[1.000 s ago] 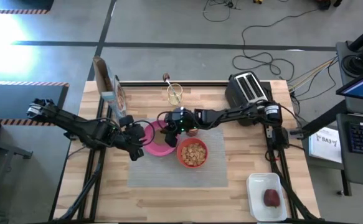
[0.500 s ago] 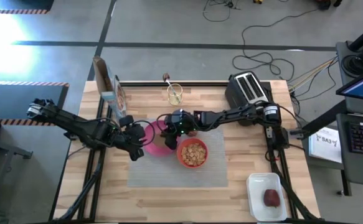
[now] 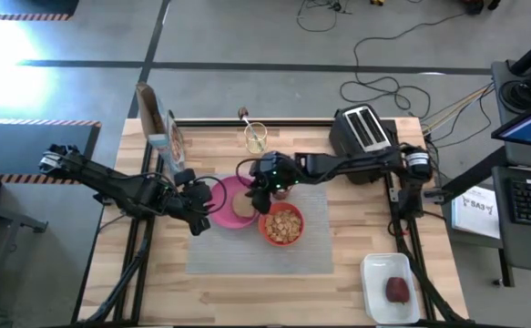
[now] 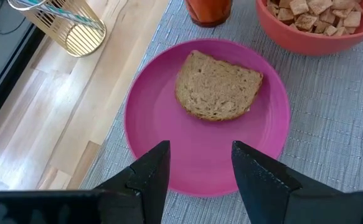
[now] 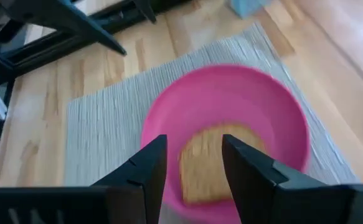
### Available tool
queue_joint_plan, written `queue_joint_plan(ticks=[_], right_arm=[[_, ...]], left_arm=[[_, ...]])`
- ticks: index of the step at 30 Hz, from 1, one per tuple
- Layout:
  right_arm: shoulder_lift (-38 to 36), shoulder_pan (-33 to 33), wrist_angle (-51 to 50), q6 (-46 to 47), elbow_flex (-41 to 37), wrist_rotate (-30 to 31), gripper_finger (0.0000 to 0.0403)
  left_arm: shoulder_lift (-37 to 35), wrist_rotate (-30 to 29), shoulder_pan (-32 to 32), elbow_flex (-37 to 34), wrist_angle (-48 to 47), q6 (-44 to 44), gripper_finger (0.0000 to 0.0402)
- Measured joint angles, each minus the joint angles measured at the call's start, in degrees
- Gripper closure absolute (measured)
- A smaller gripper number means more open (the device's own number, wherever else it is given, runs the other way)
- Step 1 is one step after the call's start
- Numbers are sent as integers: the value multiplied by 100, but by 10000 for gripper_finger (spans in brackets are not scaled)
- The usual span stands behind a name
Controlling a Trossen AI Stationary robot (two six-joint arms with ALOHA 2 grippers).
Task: Arrange a breakfast setting
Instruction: Put the red apple on the grey table mat to the top right of the orange bowl
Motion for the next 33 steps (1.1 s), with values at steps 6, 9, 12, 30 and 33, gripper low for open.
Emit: queue_joint_plan(ticks=[6, 9, 12, 30, 33], right_arm=[[-448, 405, -1855, 1041, 0, -7, 270], [-558, 729, -2553, 1791, 0, -8, 271], [-676, 1097, -2923, 2393, 0, 36, 271], [-846, 2548, -4998, 6220, 0, 168, 271], [-846, 2789, -5367, 6770, 0, -266, 271]], left_arm=[[0, -57, 0, 0, 7, 2, 246], [0, -77, 0, 0, 122, 81, 246], [2, -105, 0, 0, 371, 232, 246], [2, -240, 0, 0, 1073, 776, 246], [2, -173, -15, 0, 1073, 820, 246]])
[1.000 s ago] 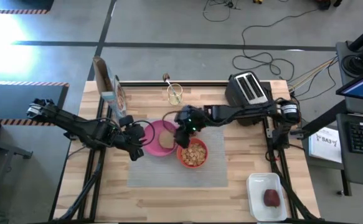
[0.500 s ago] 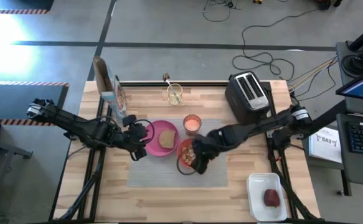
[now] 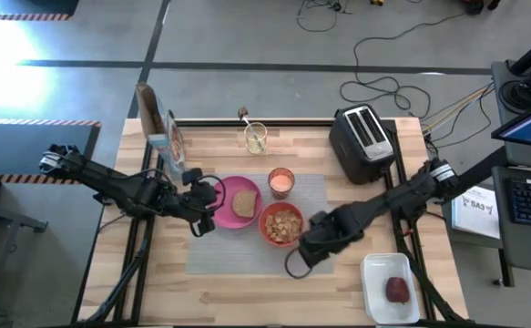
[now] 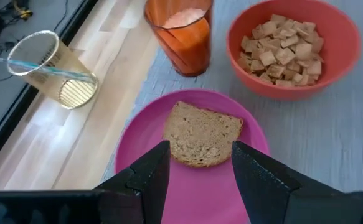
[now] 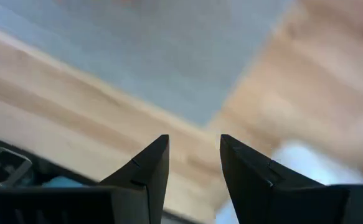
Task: Arrange a breakfast setting
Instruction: Put the red apple on the grey table mat to the top right of the orange bowl
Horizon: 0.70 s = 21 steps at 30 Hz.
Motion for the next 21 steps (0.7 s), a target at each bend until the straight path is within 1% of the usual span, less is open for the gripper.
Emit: queue_joint_plan(ticks=[3, 6, 8, 10, 14, 21], right_arm=[[0, 270, -128, 382, 0, -90, 275], [0, 505, -124, 489, 0, -89, 279], [0, 608, -159, 834, 0, -92, 279], [0, 682, -296, 1378, 0, -171, 273], [3, 941, -399, 1992, 0, -518, 248], [64, 1537, -454, 3152, 0, -1554, 186]], left_arm=[[0, 193, -4, 0, 1, 218, 246], [0, 360, -4, 0, 18, 428, 246], [0, 418, -7, 0, 22, 450, 246], [0, 433, -7, 0, 8, 440, 246], [0, 579, -7, 0, -28, 451, 246], [-2, 582, -7, 0, -238, 460, 246]])
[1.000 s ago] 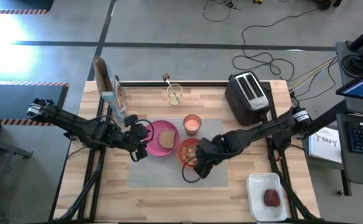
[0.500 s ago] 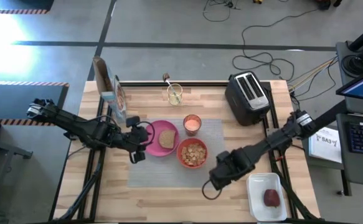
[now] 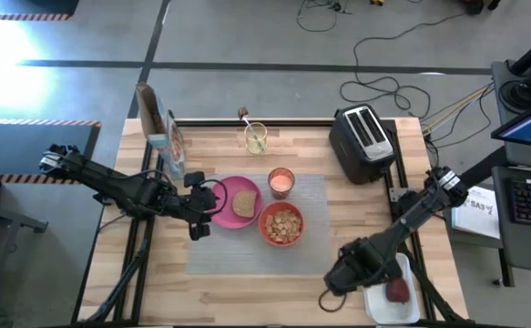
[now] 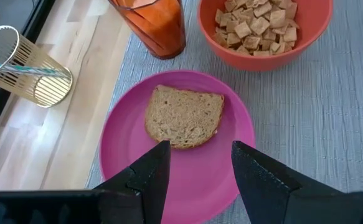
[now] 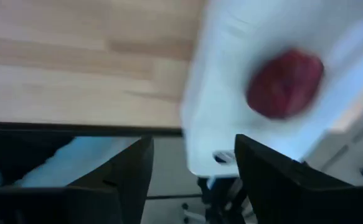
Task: Arrange a breakfast setting
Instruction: Put the red apple on the grey table mat to the top right of the orange bowl
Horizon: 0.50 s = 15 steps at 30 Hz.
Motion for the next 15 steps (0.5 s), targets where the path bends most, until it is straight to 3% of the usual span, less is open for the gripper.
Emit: queue_joint_plan(ticks=[8, 15], right_arm=[[131, 665, -34, 918, -122, -391, 170], [141, 871, -4, 678, -657, -927, 170]], left_arm=[[0, -33, 0, 0, 6, 118, 246], [0, -47, 0, 0, 29, 103, 246]])
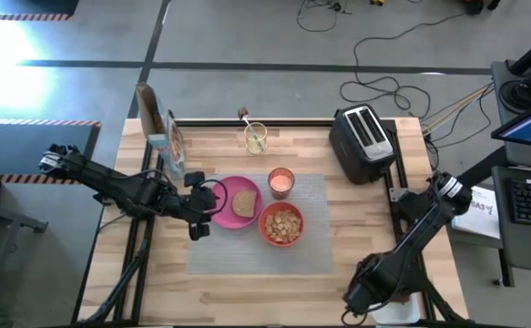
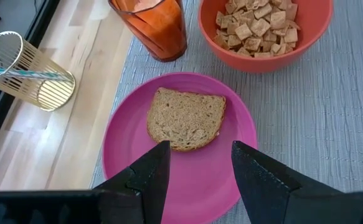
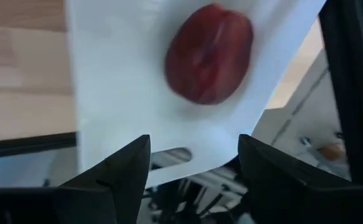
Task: Arrange a breakfast setting
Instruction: Put the red apple on the grey table mat to the top right of the orange bowl
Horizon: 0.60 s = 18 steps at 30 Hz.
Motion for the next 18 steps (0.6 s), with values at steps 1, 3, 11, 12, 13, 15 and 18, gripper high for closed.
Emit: queue_joint_plan(ticks=[1, 3, 11, 12, 13, 15, 18], right_arm=[[0, 0, 7, -110, -86, -108, 170], [0, 4, 17, -263, -235, -196, 170], [0, 9, 180, -655, -765, -217, 170], [0, 9, 307, -687, -849, -220, 170], [0, 9, 477, -709, -947, -220, 170], [0, 10, 839, -730, -1170, -219, 170], [0, 50, 1273, -743, -1504, -402, 170]], left_arm=[[0, -1, 0, 0, -1, -14, 246], [0, -1, 0, 0, 1, -47, 246], [0, -1, -4, 0, 49, -91, 246], [0, -1, -4, 0, 53, -91, 246], [0, -1, -4, 0, 53, -91, 246], [0, -1, -4, 0, 51, -91, 246], [0, -1, -4, 0, 51, -91, 246]])
